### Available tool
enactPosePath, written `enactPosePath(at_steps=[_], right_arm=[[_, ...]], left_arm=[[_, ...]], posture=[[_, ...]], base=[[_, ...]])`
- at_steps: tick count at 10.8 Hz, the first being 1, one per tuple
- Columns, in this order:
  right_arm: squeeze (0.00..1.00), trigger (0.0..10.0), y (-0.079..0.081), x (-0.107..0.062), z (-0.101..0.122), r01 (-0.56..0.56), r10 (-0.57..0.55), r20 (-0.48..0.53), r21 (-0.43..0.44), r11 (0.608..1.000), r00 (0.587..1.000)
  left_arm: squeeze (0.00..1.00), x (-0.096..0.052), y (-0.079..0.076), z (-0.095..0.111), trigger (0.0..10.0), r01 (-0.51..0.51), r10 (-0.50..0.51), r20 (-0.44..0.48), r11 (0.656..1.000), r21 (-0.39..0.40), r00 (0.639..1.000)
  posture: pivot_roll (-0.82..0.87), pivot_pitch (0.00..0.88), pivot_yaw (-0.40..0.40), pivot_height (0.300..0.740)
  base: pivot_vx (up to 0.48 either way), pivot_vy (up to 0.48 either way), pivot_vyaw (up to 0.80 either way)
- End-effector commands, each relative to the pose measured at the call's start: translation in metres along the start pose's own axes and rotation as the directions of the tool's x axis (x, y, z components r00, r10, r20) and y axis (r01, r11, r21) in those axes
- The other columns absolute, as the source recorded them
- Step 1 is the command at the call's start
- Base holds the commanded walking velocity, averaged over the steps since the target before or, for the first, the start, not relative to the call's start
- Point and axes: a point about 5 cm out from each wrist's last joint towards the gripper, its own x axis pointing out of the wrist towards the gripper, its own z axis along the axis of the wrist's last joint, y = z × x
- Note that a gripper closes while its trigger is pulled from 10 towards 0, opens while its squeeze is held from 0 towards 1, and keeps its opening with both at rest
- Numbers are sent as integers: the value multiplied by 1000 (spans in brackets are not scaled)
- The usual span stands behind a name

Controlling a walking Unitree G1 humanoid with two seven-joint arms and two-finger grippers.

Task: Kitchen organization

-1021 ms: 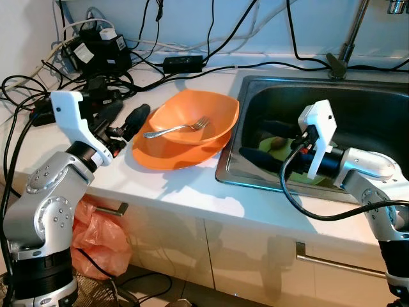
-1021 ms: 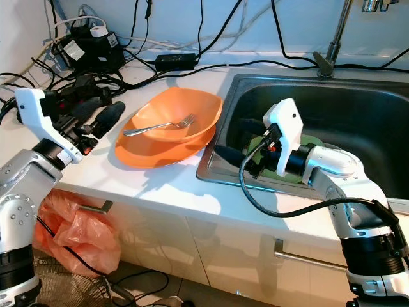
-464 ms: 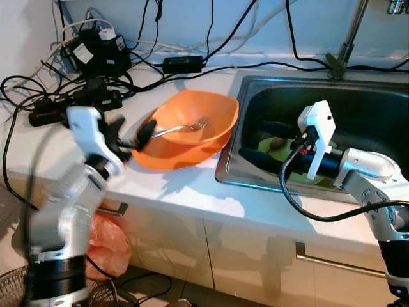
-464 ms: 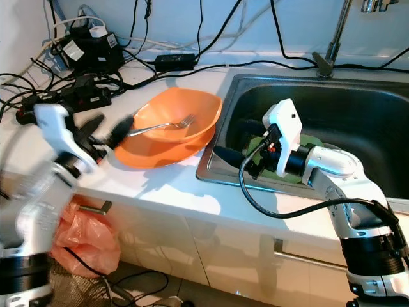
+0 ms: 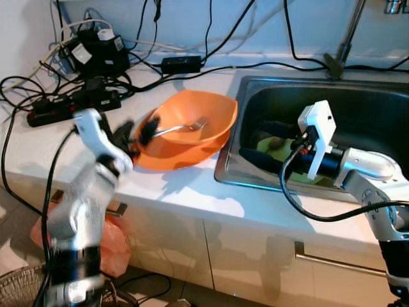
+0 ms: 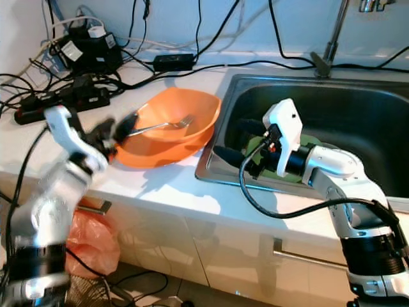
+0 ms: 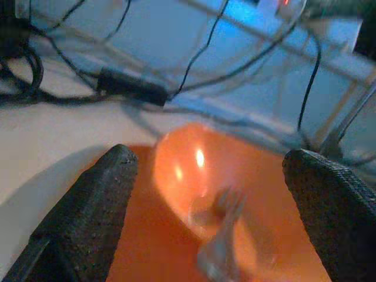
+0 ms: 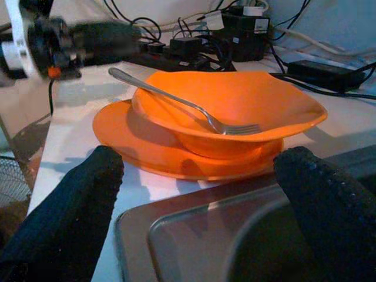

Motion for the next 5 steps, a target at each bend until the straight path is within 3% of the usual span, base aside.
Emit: enactPosePath(at_steps=[1, 2, 3, 4, 5], right_arm=[[0, 10000, 1, 2, 2, -7, 7, -6, -21, 1000, 1000], [0, 10000, 1, 2, 2, -4, 4, -5, -23, 1000, 1000], [0, 10000, 1, 2, 2, -3, 3, -6, -24, 1000, 1000], [0, 10000, 1, 3, 2, -4, 3, -7, -25, 1000, 1000], [0, 10000, 1, 3, 2, -3, 3, -8, -27, 1000, 1000]], left_arm=[[0, 0, 6, 2, 7137, -22, 22, 9, 999, -36, 1000], [0, 0, 6, 4, 1451, -20, 21, 19, 998, -65, 1000], [0, 1, 8, 4, 1255, -25, 28, 16, 993, -118, 999], [0, 2, 7, 3, 4039, -26, 28, 6, 990, -135, 1000], [0, 1, 5, 1, 10000, -27, 26, -11, 989, -143, 1000]], posture=[[105, 26, 127, 740], [105, 26, 128, 740], [106, 25, 129, 740], [106, 25, 129, 740], [104, 26, 132, 740]], base=[[0, 0, 0], [0, 0, 0], [0, 0, 0], [0, 0, 0], [0, 0, 0]])
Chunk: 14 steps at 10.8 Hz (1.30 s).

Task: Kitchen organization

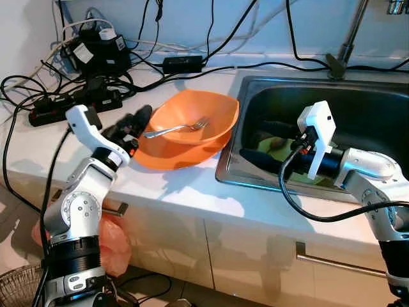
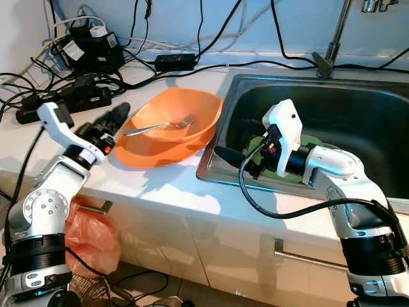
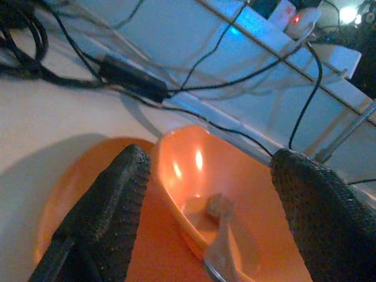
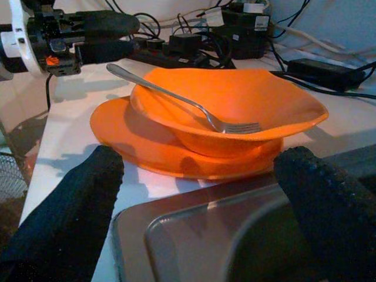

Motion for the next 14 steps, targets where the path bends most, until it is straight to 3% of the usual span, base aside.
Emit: enactPosePath(at_steps=[1, 5, 9, 10, 11, 12, 14], right_arm=[[0, 10000, 2, 2, 2, -10, 10, 2, -16, 1000, 1000], [0, 10000, 2, 4, 1, -16, 16, -1, -15, 1000, 1000], [0, 10000, 8, 8, 2, -41, 41, 5, -14, 999, 999], [0, 10000, 10, 8, 1, -51, 51, 4, -11, 999, 999], [0, 10000, 11, 9, 0, -51, 51, 3, -9, 999, 999], [0, 10000, 11, 9, 0, -50, 50, 3, -7, 999, 999], [0, 10000, 10, 8, 0, -48, 48, 3, -7, 999, 999]], left_arm=[[0, -7, 0, 4, 10000, -21, 21, 3, 1000, -2, 1000], [0, -22, -5, -1, 10000, -35, 34, -18, 999, -7, 999], [0, -9, -3, -17, 10000, -34, 32, -72, 999, -35, 997], [0, -4, -2, -17, 7059, -29, 26, -73, 998, -52, 997], [0, -1, -3, -15, 1961, -22, 18, -66, 998, -52, 998], [0, 2, -3, -14, 0, -17, 14, -52, 998, -59, 999], [0, 5, 0, -13, 0, -26, 23, -38, 995, -96, 999]], posture=[[106, 26, 132, 740], [118, 29, 128, 740], [95, 25, 126, 740], [95, 25, 126, 740], [85, 23, 129, 740], [83, 23, 129, 740], [80, 20, 125, 740]], base=[[0, 0, 0], [0, 0, 0], [0, 0, 0], [0, 0, 0], [0, 0, 0], [0, 0, 0], [0, 0, 0]])
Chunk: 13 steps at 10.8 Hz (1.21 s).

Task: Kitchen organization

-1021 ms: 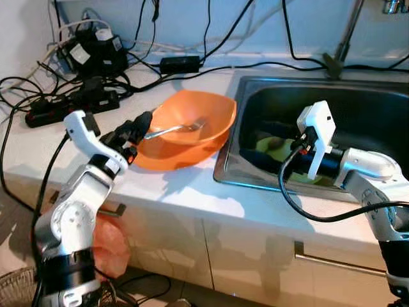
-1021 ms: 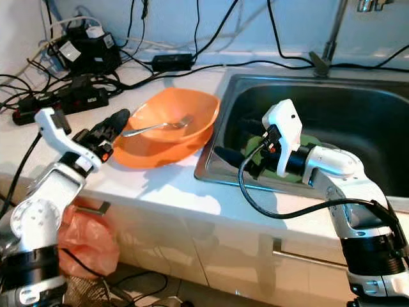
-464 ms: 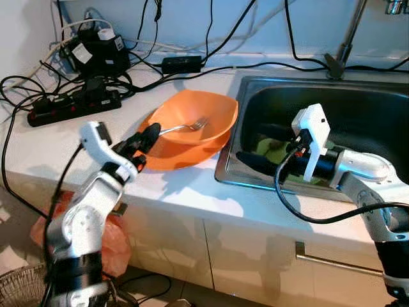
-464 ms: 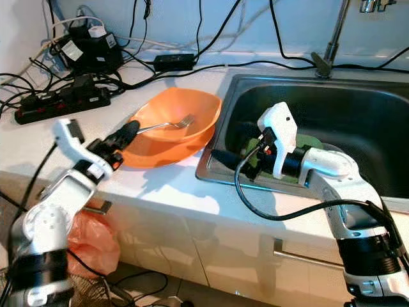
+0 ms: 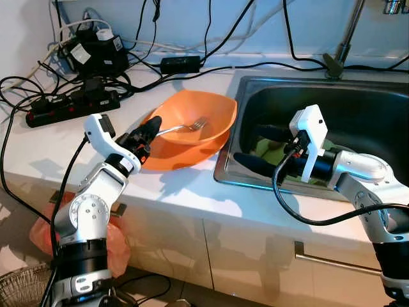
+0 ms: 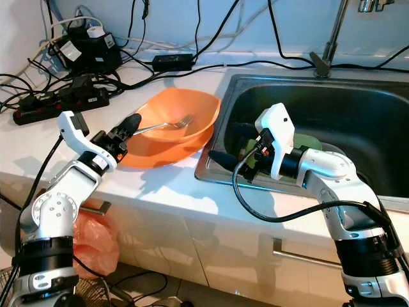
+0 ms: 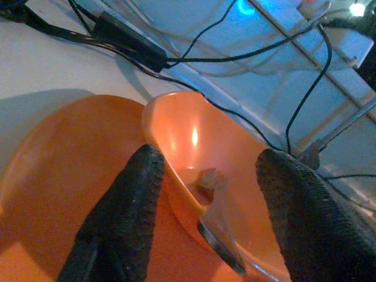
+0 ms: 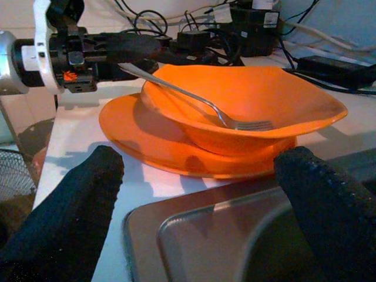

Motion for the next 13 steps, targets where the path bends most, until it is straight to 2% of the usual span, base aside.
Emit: enactPosePath(at_steps=[1, 4, 8, 11, 13], right_arm=[[0, 10000, 3, 1, 4, -19, 19, 9, -15, 1000, 1000], [0, 10000, 2, 2, 5, -15, 15, 12, -17, 1000, 1000], [0, 10000, 3, 3, 3, -15, 15, 11, -10, 1000, 1000], [0, 10000, 2, 3, 2, -16, 16, 6, -12, 1000, 1000], [0, 10000, 2, 4, 2, -16, 16, 5, -12, 1000, 1000]], left_arm=[[0, 1, 1, 5, 0, -4, 4, 28, 1000, -23, 1000], [0, 2, 2, 4, 0, -13, 15, 25, 997, -81, 1000], [0, 0, 0, -3, 0, -6, 5, -10, 993, -114, 1000], [0, -2, -2, -4, 0, -20, 19, -7, 975, -221, 1000], [0, -2, -2, 0, 0, -25, 29, 10, 965, -262, 1000]], posture=[[81, 18, 124, 740], [85, 17, 128, 740], [86, 22, 126, 740], [89, 28, 124, 740], [91, 26, 123, 740]], base=[[0, 0, 0], [0, 0, 0], [0, 0, 0], [0, 0, 0], [0, 0, 0]])
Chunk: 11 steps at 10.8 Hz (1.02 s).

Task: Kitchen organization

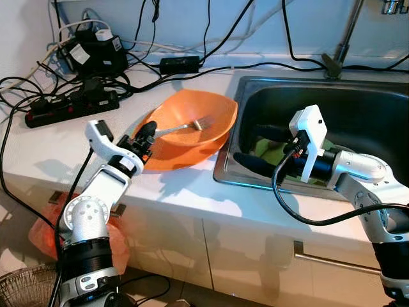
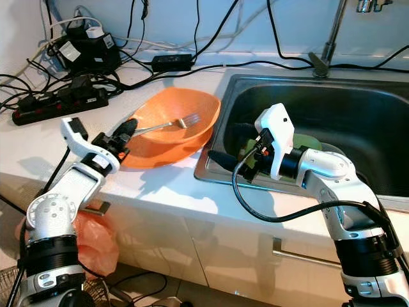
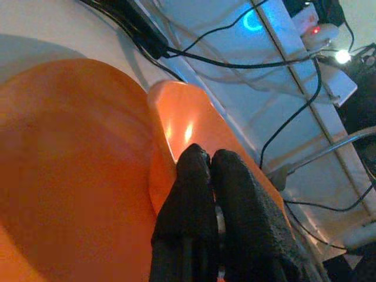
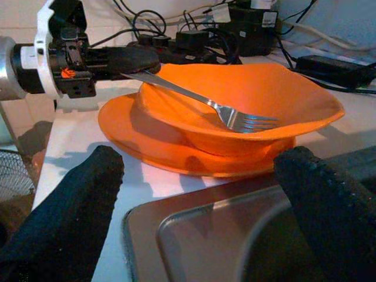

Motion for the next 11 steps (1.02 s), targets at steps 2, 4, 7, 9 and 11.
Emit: enactPosePath(at_steps=[2, 4, 7, 9, 11], right_arm=[[0, 10000, 1, 4, 2, -16, 16, 4, -15, 1000, 1000], [0, 10000, 1, 4, 2, -14, 14, 5, -15, 1000, 1000], [0, 10000, -7, 6, 12, 58, -60, 75, 22, 998, 995], [0, 10000, -14, 12, 15, 136, -140, 98, 53, 989, 985], [0, 10000, -20, 23, 23, 211, -239, 158, 174, 962, 958]], left_arm=[[0, 1, -8, 9, 0, 10, -9, 38, 999, -30, 999], [0, 3, -17, 13, 0, 48, -46, 57, 998, -43, 997], [0, 10, -51, 22, 0, 215, -212, 87, 977, -17, 973], [0, 16, -65, 17, 0, 275, -273, 63, 962, -11, 960], [0, 25, -75, 5, 0, 327, -326, 36, 944, -33, 945]], posture=[[91, 26, 123, 740], [91, 25, 124, 740], [93, 22, 123, 740], [91, 19, 125, 740], [82, 17, 129, 740]], base=[[0, 0, 0], [0, 0, 0], [0, 0, 0], [0, 0, 0], [0, 0, 0]])
